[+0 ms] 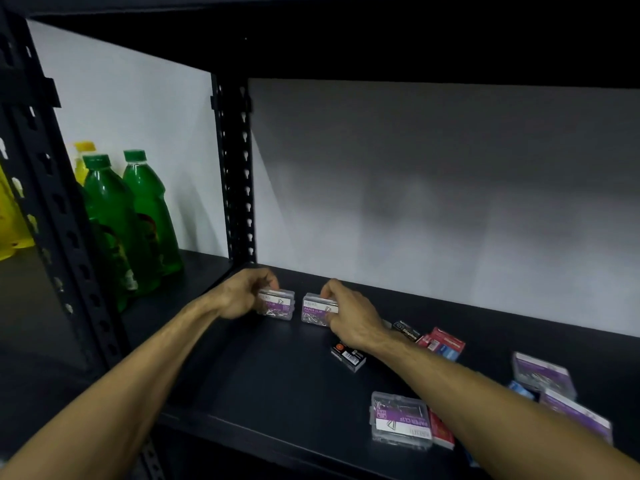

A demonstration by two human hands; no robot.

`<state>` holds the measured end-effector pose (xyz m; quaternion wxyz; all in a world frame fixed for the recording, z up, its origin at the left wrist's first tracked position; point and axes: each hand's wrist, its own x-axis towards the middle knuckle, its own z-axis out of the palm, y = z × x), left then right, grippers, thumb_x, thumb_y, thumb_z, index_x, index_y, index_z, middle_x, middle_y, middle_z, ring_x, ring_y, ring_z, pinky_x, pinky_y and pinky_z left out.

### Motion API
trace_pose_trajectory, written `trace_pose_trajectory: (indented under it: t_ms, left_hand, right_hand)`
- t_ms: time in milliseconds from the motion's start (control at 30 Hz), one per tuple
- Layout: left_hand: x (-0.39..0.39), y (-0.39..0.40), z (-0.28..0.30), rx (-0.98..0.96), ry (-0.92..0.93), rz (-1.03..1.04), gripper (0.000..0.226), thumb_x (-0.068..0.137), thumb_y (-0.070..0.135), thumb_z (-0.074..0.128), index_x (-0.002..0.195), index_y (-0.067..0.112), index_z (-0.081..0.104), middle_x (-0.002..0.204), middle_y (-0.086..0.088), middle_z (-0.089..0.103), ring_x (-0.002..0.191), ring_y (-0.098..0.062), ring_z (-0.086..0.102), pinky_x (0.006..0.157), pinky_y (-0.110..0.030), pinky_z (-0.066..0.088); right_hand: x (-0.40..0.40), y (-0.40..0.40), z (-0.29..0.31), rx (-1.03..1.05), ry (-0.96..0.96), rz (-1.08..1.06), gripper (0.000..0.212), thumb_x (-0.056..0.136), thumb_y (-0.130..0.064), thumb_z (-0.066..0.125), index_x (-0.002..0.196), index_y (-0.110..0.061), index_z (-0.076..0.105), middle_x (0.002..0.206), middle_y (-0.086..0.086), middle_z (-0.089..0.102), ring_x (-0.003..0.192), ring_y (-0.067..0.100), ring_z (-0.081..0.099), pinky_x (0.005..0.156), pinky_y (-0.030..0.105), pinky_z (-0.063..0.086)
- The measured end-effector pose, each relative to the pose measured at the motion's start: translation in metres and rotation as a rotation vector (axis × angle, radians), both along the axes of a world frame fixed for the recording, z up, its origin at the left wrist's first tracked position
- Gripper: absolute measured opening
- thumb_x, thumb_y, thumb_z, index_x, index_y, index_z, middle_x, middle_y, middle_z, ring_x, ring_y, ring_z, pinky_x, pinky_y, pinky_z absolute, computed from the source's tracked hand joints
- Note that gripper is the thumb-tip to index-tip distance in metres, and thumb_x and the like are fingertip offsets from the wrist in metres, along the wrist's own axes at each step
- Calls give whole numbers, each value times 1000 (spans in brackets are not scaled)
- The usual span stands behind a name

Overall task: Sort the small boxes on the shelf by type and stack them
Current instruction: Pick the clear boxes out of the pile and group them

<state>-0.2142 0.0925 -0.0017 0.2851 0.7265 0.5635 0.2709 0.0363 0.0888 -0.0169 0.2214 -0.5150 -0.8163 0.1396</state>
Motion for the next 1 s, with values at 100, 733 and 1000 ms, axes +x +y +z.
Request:
trace_pose_trajectory:
  t_ms: [100, 733, 1000]
  left_hand:
    - [2, 2, -1, 19, -13, 16, 27, 79, -18, 65, 94, 5, 62, 84, -3, 67, 66, 0, 61, 61, -18, 51]
    - [1, -3, 2, 39, -19, 36, 29, 78, -15, 70, 98, 5, 63, 96, -14, 70, 80, -18, 66, 74, -33, 58]
    - [5, -4, 2, 49, 13, 57, 30, 79, -19, 63, 96, 5, 63, 85, -2, 67, 64, 4, 61, 62, -17, 52]
  right_hand:
    - [0, 2, -2, 4, 20, 10, 33, 86, -9, 66, 103, -30, 46, 111, -3, 66, 94, 17, 63, 81, 37, 55]
    - [1, 1, -3, -7, 59, 18, 32, 87, -9, 65, 105, -30, 48, 111, -2, 65, 98, 18, 61, 90, 41, 51]
    - [4, 1, -2, 8, 61, 4, 31, 88, -9, 65, 109, -26, 50, 116, -2, 60, 102, 19, 59, 91, 37, 49]
